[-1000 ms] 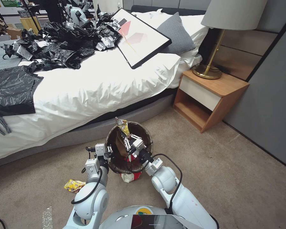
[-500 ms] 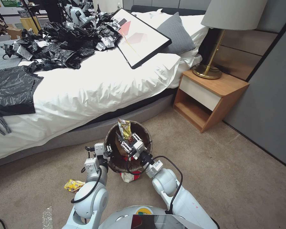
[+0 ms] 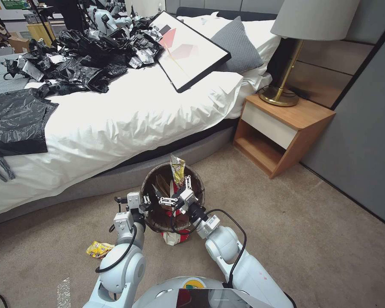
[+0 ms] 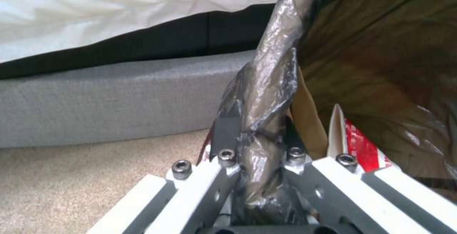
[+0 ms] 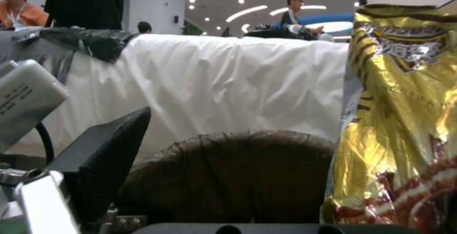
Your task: Pick up the trash bin, then pick up the garbage from the floor and place it into the trash bin.
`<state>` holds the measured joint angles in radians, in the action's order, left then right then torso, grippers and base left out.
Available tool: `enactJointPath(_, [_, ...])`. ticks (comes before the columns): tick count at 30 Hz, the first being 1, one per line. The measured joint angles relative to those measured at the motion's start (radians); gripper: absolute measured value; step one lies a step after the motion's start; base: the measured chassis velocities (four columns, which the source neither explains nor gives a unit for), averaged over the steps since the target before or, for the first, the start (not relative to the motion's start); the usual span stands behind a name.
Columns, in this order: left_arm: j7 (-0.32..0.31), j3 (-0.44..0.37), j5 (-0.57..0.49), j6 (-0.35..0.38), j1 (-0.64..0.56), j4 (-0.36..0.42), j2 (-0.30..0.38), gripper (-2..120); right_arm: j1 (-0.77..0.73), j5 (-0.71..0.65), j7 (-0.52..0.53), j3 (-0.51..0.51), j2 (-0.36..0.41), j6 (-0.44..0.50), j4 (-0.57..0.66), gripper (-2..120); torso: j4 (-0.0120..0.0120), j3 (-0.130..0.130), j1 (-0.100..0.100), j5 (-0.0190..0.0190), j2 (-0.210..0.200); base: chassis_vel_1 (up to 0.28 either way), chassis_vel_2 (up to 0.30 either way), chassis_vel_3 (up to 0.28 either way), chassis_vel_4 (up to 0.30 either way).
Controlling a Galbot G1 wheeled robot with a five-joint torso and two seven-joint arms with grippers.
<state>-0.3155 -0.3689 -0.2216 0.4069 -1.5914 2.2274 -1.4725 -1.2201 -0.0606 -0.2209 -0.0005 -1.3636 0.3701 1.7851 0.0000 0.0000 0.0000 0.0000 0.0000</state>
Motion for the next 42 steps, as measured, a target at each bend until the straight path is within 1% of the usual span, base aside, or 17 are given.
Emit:
enactJointPath(5, [0.000, 0.000, 0.000, 0.001, 0.000, 0.000, 0.000, 2, -0.010, 0.050, 0.005, 0.008, 0.013, -0.030, 0.014, 100, 0.0000, 0.000, 0.000, 0.0000, 0.000, 0.000, 0.000, 0.000, 0.000])
enactJointPath(7, [0.000, 0.000, 0.000, 0.001, 0.000, 0.000, 0.000, 2, -0.015, 0.095, 0.020, 0.015, 0.022, -0.062, 0.026, 100, 0.0000, 0.000, 0.000, 0.0000, 0.000, 0.000, 0.000, 0.000, 0.000])
enactJointPath(16, [0.000, 0.000, 0.000, 0.001, 0.000, 0.000, 0.000, 2, -0.016, 0.102, 0.022, 0.016, 0.024, -0.067, 0.028, 100, 0.0000, 0.000, 0.000, 0.0000, 0.000, 0.000, 0.000, 0.000, 0.000])
enactJointPath(19, [0.000, -0.001, 0.000, 0.001, 0.001, 0.001, 0.000, 2, -0.020, 0.134, 0.027, 0.026, 0.033, -0.106, 0.046, 100, 0.0000, 0.000, 0.000, 0.0000, 0.000, 0.000, 0.000, 0.000, 0.000])
enactJointPath(23, [0.000, -0.001, 0.000, 0.001, 0.001, 0.002, 0.000, 2, -0.022, 0.144, 0.026, 0.032, 0.038, -0.125, 0.056, 100, -0.0001, 0.000, 0.000, 0.0000, 0.000, 0.000, 0.000, 0.000, 0.000])
enactJointPath(38, [0.000, -0.001, 0.000, 0.002, 0.001, 0.002, -0.001, 2, -0.023, 0.148, 0.020, 0.034, 0.040, -0.133, 0.061, 100, 0.0000, 0.000, 0.000, 0.0000, 0.000, 0.000, 0.000, 0.000, 0.000])
enactJointPath(39, [-0.001, -0.001, 0.000, 0.002, 0.001, 0.004, 0.000, 2, -0.027, 0.179, -0.038, 0.054, 0.050, -0.150, 0.079, 100, 0.0003, 0.000, 0.000, 0.0004, 0.000, 0.000, 0.000, 0.000, 0.000])
enactJointPath(40, [-0.001, -0.001, 0.000, 0.002, 0.001, 0.004, 0.000, 2, -0.027, 0.179, -0.038, 0.054, 0.050, -0.150, 0.079, 100, 0.0003, 0.000, 0.000, 0.0004, 0.000, 0.000, 0.000, 0.000, 0.000])
enactJointPath(42, [-0.001, -0.001, 0.000, 0.002, 0.001, 0.006, 0.000, 2, -0.032, 0.213, -0.105, 0.080, 0.061, -0.163, 0.098, 100, -0.0001, 0.000, 0.000, -0.0001, 0.000, 0.000, 0.000, 0.000, 0.000])
